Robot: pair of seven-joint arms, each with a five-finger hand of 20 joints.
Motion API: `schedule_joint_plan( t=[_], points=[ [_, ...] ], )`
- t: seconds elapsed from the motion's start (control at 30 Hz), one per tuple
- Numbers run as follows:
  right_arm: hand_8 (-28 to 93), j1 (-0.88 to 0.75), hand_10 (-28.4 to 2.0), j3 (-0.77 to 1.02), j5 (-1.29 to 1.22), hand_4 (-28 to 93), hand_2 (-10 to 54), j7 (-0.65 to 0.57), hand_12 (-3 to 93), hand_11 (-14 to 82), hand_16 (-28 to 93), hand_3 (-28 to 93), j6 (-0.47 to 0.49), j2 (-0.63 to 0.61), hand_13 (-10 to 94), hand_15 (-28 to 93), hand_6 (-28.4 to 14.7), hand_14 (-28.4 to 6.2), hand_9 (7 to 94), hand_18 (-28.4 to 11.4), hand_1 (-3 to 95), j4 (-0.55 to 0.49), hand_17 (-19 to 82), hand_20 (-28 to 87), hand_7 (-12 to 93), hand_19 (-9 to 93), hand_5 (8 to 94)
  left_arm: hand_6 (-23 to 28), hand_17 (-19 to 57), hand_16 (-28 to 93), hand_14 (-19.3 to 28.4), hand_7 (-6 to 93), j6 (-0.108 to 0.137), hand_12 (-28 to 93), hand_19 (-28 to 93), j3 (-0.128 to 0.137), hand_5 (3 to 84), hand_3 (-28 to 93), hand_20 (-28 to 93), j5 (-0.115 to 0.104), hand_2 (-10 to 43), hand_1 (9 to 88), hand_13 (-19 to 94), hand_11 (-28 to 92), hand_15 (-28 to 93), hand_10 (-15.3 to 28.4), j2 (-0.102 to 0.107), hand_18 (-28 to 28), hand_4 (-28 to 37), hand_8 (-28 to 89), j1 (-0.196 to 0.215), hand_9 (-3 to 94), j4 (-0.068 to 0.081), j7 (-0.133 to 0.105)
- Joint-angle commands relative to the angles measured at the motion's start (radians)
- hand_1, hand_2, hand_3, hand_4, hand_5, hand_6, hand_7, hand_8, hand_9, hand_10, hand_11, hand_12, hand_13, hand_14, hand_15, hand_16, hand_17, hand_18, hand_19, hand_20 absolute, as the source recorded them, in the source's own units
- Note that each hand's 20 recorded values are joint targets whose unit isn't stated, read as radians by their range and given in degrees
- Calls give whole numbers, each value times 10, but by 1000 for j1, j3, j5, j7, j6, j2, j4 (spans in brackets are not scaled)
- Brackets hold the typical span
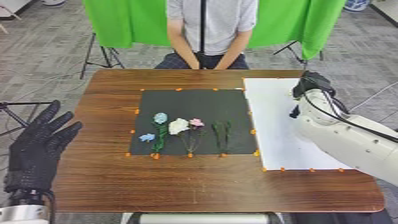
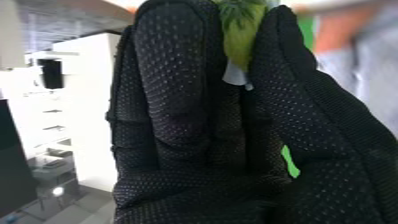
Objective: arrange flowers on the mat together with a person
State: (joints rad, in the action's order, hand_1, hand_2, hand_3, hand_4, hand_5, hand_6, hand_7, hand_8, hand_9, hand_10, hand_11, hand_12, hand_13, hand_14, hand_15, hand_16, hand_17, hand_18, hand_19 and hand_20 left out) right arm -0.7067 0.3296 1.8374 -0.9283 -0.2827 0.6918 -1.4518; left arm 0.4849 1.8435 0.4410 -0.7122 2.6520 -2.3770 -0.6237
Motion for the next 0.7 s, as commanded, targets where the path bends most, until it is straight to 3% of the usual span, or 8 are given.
schedule_joint_plan(
  t=[0.03,0.27,0.43,0.5,0.6,0.7],
  points=[
    [-6,-23,-50,67,18,-283,-95,72,349,99,275,664,-23,-36,849,460,37,-16,936,-150,599,-243,407,-26,214,845,828,52,-95,-45,214,98,11,122,385,10,312,759,157,-8,69,214,193,183,434,149,5,187,-232,-82,27,286,-6,-4],
    [-1,-93,-58,106,12,-283,-95,135,355,97,276,670,15,42,843,466,30,-23,936,-157,601,-361,393,-25,215,856,823,53,-95,-46,213,99,2,122,386,3,313,759,158,12,69,215,193,184,435,148,-11,187,-233,-82,4,286,-3,30],
    [2,-91,-58,42,7,-283,-95,147,357,96,270,674,39,115,842,474,28,-26,936,-159,599,-350,391,-26,218,861,820,53,-95,-46,214,99,8,121,386,-2,313,758,157,-4,70,215,193,183,436,149,6,187,-231,-82,9,285,-1,10],
    [3,-88,-58,14,1,-283,-95,144,358,97,268,675,39,137,841,476,26,-27,936,-160,599,-337,390,-26,219,862,819,53,-95,-46,214,98,2,121,386,-2,313,760,157,6,69,215,193,183,436,149,-2,187,-231,-82,0,285,1,27],
    [3,-83,-59,-23,-1,-283,-95,138,361,99,265,677,43,167,840,479,25,-29,936,-161,598,-311,389,-27,221,863,818,54,-96,-46,214,97,0,122,386,-1,313,759,157,9,70,215,193,183,436,149,-6,188,-232,-82,0,285,2,30],
    [3,-91,-59,-36,1,-283,-95,132,362,101,262,678,56,183,840,481,25,-30,936,-162,598,-301,388,-26,222,865,816,53,-95,-47,214,97,-13,122,385,2,313,759,157,26,70,215,193,182,436,149,-19,187,-232,-82,-10,285,5,54]
  ],
)
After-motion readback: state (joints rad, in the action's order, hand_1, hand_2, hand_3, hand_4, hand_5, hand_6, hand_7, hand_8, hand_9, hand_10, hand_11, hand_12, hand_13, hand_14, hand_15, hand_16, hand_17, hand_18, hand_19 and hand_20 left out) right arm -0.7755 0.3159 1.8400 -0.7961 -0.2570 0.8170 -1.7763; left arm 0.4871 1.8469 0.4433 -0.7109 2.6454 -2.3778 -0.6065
